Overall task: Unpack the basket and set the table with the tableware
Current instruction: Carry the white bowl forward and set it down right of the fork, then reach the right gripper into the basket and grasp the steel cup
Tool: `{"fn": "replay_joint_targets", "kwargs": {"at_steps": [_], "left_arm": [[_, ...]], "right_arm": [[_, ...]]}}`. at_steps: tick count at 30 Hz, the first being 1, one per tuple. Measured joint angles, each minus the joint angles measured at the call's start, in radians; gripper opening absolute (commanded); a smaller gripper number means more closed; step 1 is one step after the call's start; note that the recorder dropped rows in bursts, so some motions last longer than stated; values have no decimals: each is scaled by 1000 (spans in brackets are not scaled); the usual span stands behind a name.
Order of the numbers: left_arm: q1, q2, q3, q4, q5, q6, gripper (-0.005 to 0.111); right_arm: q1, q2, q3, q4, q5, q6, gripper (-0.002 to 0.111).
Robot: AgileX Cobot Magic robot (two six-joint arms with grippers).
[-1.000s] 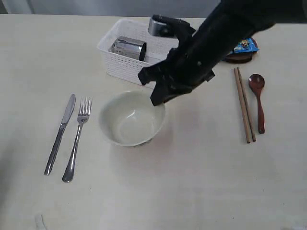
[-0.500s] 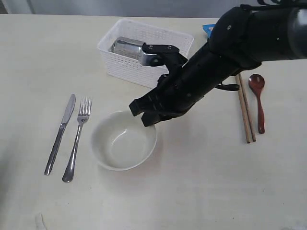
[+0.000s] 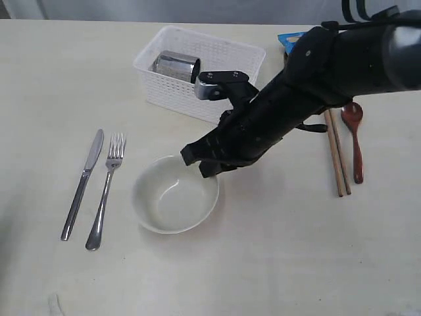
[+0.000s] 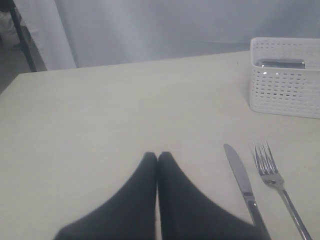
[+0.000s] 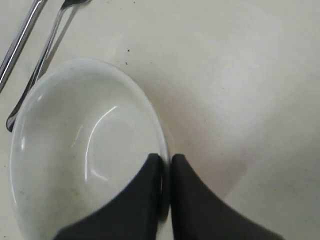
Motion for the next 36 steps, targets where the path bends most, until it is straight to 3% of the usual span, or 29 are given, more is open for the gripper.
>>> {"fn": "replay_joint_targets", "kwargs": {"at_steps": [4, 6, 21, 36], "left_arm": [[0, 0, 0, 0, 0, 0, 0], [0, 0, 0, 0, 0, 0, 0], [0, 0, 0, 0, 0, 0, 0], [0, 0, 0, 0, 0, 0, 0]], "right_arm": [[0, 0, 0, 0, -10, 0, 39], [0, 0, 0, 0, -11, 2, 43], [-150, -92, -235, -3, 19, 77, 42], [-159, 356, -774, -3, 61, 347, 42]]}}
